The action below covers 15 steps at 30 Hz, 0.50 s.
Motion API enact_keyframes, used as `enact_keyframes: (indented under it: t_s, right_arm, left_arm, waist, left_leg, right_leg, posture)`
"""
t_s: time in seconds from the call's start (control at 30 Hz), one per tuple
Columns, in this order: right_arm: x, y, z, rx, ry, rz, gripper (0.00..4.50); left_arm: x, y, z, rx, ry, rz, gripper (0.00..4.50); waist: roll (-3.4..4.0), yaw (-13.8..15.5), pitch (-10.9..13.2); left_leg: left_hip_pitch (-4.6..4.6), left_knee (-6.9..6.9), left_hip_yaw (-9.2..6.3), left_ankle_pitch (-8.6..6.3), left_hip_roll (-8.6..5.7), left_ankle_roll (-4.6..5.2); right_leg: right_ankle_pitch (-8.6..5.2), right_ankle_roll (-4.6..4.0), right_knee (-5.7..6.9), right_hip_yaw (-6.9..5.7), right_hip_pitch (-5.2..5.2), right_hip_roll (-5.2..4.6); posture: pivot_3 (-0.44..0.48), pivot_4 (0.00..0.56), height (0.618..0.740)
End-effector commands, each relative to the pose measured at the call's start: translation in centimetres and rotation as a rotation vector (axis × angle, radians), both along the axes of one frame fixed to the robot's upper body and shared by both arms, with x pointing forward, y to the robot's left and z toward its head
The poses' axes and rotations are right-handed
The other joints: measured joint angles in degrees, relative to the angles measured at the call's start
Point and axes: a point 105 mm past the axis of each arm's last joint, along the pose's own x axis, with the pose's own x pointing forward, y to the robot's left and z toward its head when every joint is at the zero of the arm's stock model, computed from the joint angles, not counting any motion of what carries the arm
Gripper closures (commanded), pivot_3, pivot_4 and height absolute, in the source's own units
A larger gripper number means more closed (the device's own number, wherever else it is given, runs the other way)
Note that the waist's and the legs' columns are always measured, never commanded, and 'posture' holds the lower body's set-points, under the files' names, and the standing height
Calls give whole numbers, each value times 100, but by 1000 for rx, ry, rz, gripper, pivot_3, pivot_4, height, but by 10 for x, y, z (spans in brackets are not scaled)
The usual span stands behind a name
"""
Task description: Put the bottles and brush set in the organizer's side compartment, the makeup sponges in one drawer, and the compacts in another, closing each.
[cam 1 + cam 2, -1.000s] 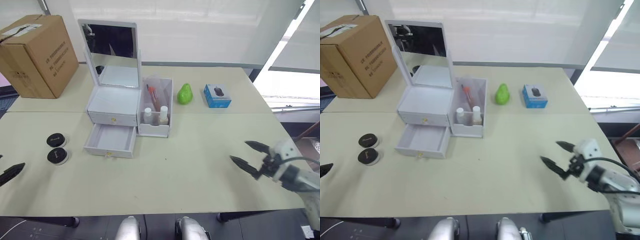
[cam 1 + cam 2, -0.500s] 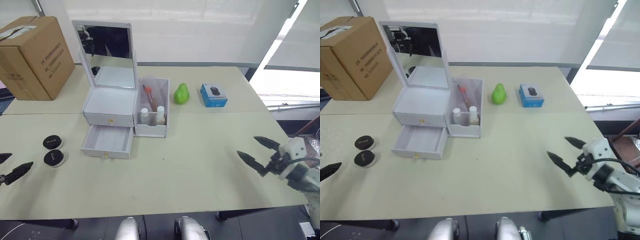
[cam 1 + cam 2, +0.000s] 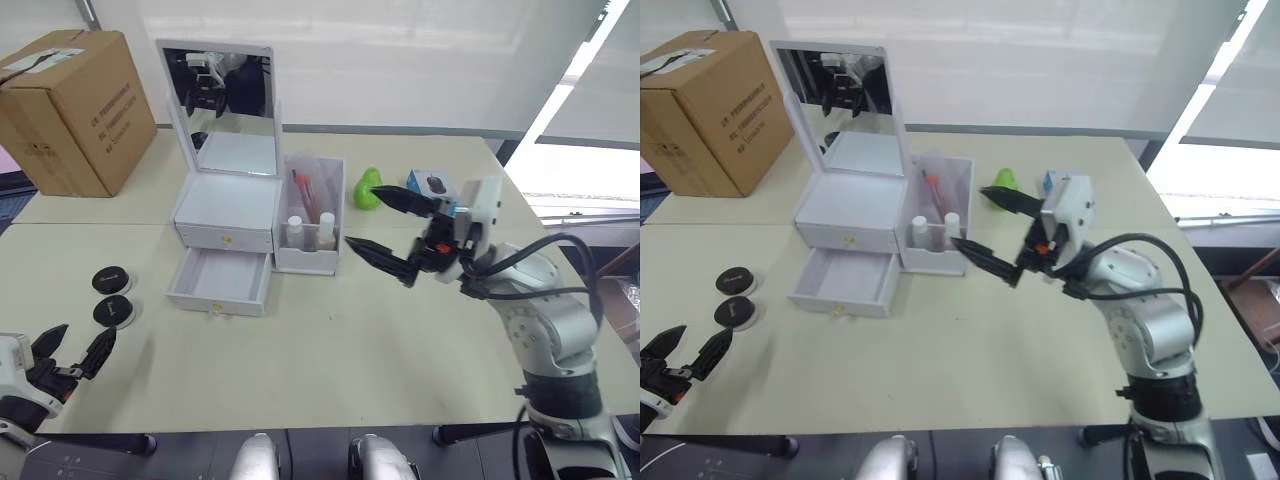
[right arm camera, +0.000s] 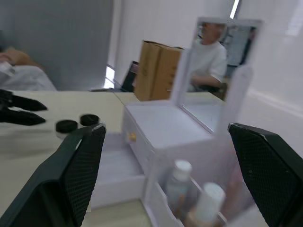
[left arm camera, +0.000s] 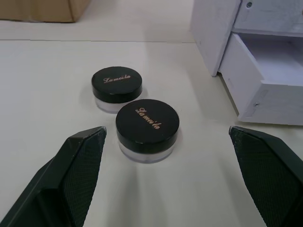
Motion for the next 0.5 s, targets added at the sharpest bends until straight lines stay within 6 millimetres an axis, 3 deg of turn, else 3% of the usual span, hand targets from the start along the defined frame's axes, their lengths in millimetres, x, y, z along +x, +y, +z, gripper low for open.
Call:
enact_keyframes:
  t_s: [0.03, 0.23, 0.5]
  right_arm:
    - [-19, 16, 4, -20, -12, 129, 0]
    - [-25, 27, 1, -51, -10, 195, 0]
    - [-26, 31, -2, -55, 1, 184, 0]
  left_arm:
    - [7, 1, -3, 63, 12, 75, 28]
    - [31, -15, -18, 38, 40, 91, 28]
    - [66, -17, -29, 12, 83, 144, 28]
  waist:
    - [-8, 15, -5]
    - [-12, -5, -7]
    - [-15, -61, -11]
  left_leg:
    - [-3, 4, 0, 0, 0, 0]
    - [-3, 7, -2, 1, 1, 1]
    - [9, 8, -12, 2, 0, 2]
  right_leg:
    - [2, -2, 0, -2, 1, -1]
    - [2, 6, 3, -4, 4, 3]
    - [24, 2, 5, 2, 34, 16]
  posture:
    - [0, 150, 722]
    - [0, 150, 722]
    - [0, 150, 722]
